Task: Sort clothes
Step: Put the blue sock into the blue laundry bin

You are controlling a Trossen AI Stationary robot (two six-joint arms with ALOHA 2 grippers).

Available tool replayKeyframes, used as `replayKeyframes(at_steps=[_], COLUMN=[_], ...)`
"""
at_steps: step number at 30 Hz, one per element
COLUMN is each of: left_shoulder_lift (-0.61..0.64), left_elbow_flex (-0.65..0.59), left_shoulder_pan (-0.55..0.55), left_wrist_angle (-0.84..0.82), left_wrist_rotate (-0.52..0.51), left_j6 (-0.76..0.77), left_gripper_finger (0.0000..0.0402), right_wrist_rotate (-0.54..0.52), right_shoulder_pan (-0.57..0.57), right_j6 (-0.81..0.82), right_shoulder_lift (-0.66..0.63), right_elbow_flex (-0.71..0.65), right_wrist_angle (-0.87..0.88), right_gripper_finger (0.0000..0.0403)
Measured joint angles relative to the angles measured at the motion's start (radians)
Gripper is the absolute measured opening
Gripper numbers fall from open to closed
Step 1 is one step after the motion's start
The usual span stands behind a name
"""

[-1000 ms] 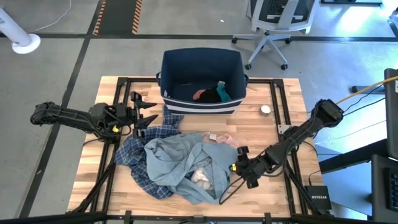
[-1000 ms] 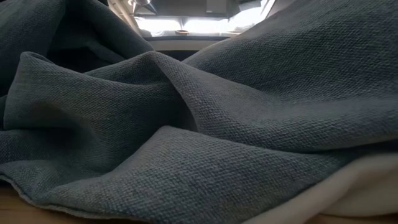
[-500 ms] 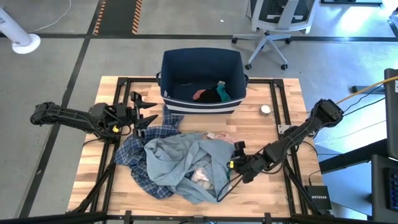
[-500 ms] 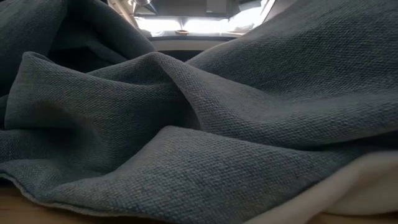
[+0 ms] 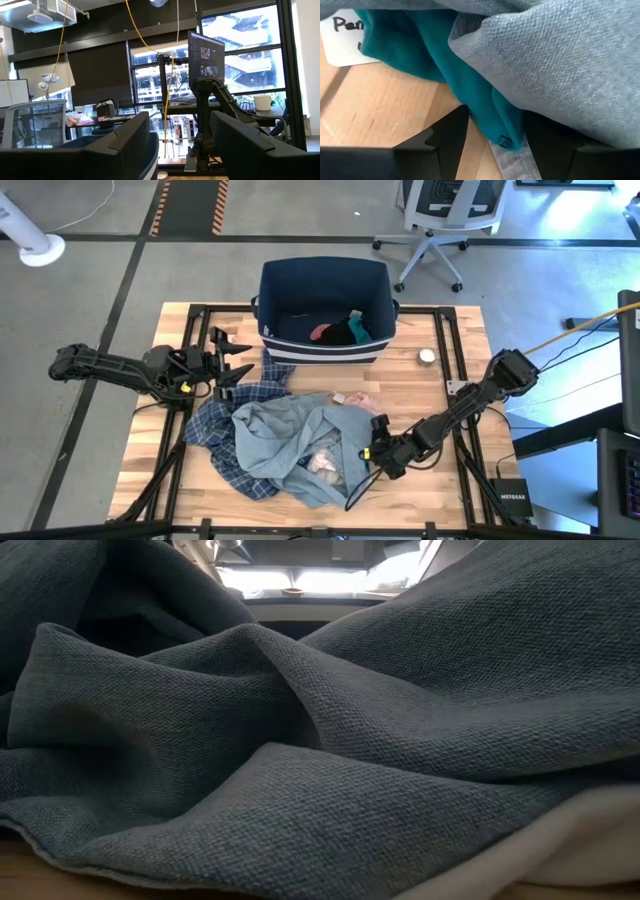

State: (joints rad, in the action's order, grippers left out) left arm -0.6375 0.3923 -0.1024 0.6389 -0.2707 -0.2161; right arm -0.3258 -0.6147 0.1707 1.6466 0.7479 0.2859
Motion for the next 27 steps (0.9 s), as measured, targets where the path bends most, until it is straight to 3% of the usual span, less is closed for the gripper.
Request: replayKeyframes(at_steps=[5,14,19,22,27], left_shoulder_lift=[0.000,0.000,0.000,0.000,0.000], left_elbow_flex=[0.000,0.000,0.000,0.000,0.000], left_shoulder_pan=[0.000,0.000,0.000,0.000,0.000], left_wrist_angle=[0.000,0.000,0.000,-0.001,0.000], left_wrist_rotate=[-0.003,-0.003,-0.003,-0.003,-0.003], left_j6=[0.000,0.000,0.000,0.000,0.000], left_gripper_finger=[0.0208,0.0208,0.0208,0.0208,0.0208], right_wrist_rotate=[0.003,-0.007,0.035,0.082,0.170], right_shoulder_pan=[0.000,0.000,0.000,0.000,0.000], right_j6=[0.000,0.005,0.013,0.014,-0.009], right_shoulder_lift=[0.000,0.000,-0.043,-0.090,-0.170], right_elbow_flex=[0.000,0.000,0.003,0.044,0.149], right_wrist_angle=[-0.001,-0.002,0.048,0.153,0.360], right_gripper_finger=[0.0186,0.0022,0.0029,0.0039,0.0020])
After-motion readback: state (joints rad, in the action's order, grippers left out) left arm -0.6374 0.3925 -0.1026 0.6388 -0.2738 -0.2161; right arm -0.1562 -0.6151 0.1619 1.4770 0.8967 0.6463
